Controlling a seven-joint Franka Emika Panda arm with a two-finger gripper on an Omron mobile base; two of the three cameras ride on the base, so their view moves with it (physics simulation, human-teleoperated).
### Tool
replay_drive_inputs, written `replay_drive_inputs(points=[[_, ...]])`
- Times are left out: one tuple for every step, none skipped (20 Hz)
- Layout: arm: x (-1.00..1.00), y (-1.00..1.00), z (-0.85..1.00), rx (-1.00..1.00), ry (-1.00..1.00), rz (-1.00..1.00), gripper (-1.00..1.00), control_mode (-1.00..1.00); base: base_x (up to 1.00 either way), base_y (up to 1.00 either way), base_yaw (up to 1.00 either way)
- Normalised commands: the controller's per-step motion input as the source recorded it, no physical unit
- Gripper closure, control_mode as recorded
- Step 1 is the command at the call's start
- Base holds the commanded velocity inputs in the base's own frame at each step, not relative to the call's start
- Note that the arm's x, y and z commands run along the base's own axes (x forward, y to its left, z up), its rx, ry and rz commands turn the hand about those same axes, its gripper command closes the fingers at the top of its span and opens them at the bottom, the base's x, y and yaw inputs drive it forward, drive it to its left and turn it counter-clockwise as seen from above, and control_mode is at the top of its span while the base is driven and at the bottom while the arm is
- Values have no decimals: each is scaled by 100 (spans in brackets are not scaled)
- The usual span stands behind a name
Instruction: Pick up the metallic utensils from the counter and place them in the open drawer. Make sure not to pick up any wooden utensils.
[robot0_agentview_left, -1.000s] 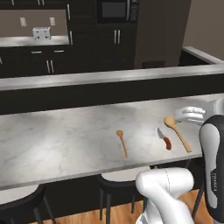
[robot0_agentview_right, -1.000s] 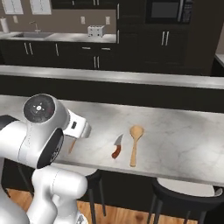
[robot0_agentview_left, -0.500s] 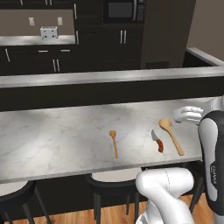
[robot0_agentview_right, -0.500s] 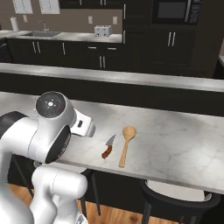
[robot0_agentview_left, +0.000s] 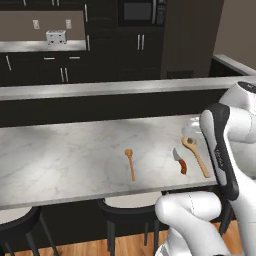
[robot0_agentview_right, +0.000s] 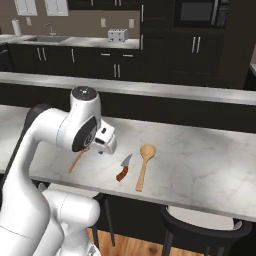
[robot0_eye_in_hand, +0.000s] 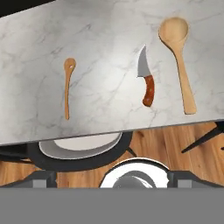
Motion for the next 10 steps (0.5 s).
replay_drive_inputs(points=[[32, 0, -83, -7, 23, 0, -100, -100, 0, 0, 0], [30, 0, -85, -10, 19, 0, -100, -100, 0, 0, 0], [30, -1, -89, -10, 19, 0, -100, -100, 0, 0, 0], [30, -1, -88, -10, 18, 0, -100, -100, 0, 0, 0], [25, -5, -75, -8, 15, 0, -100, -100, 0, 0, 0], [29, -10, -68, -7, 14, 0, -100, -100, 0, 0, 0], [30, -8, -70, -7, 16, 0, -100, -100, 0, 0, 0], [29, -5, -69, -8, 15, 0, -100, -100, 0, 0, 0], [22, 0, -69, -9, 12, 0, -100, -100, 0, 0, 0], [21, -15, -55, -3, 10, 0, -100, -100, 0, 0, 0]])
